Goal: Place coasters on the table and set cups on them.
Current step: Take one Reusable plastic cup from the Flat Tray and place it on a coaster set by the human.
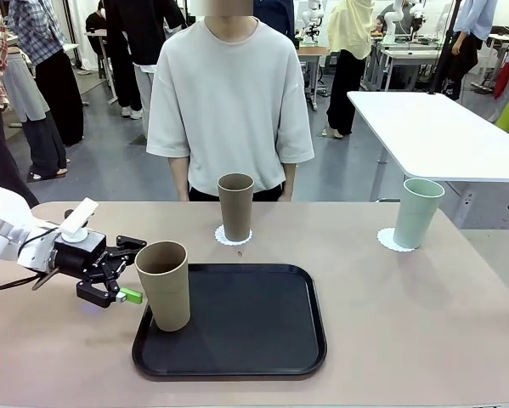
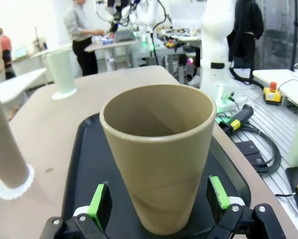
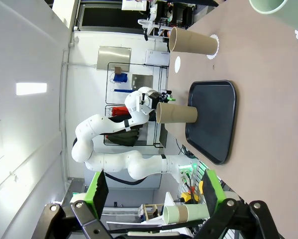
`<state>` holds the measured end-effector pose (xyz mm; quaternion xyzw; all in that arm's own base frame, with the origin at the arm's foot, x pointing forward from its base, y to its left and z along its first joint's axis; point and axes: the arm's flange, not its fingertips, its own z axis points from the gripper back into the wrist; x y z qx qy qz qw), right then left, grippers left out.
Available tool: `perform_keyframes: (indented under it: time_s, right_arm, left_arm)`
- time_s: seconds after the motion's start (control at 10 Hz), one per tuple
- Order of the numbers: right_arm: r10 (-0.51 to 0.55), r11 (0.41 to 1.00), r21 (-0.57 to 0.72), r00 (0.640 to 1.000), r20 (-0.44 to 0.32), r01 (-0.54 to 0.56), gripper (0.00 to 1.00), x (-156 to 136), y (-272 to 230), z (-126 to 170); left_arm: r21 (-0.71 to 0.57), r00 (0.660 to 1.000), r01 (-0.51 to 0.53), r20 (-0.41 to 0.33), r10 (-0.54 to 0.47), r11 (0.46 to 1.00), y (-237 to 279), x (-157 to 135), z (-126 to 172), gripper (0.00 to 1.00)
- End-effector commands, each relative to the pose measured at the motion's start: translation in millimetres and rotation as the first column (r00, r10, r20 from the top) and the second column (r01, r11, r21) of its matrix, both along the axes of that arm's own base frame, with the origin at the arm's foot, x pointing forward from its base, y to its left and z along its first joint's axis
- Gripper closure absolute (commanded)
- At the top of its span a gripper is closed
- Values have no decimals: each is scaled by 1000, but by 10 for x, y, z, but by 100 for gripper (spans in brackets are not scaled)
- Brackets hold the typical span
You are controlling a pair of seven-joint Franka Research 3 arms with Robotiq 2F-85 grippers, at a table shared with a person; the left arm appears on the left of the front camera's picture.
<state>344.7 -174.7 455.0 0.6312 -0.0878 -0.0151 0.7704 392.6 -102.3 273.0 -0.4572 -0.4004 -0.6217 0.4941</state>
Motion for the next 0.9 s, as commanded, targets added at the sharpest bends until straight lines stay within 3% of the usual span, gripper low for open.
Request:
perform_keyframes:
  time_s: [0.0,0.8]
  right_arm:
    - [5,1000,4,1000,10,-6,0,7,-18,16]
    - [5,1000,4,1000,10,-6,0,7,-18,16]
  left_arm:
    - [10,999,15,50,-15,1000,-49,-92,-227,0]
    - [34,999,35,22,-35,999,-323,50,-271,0]
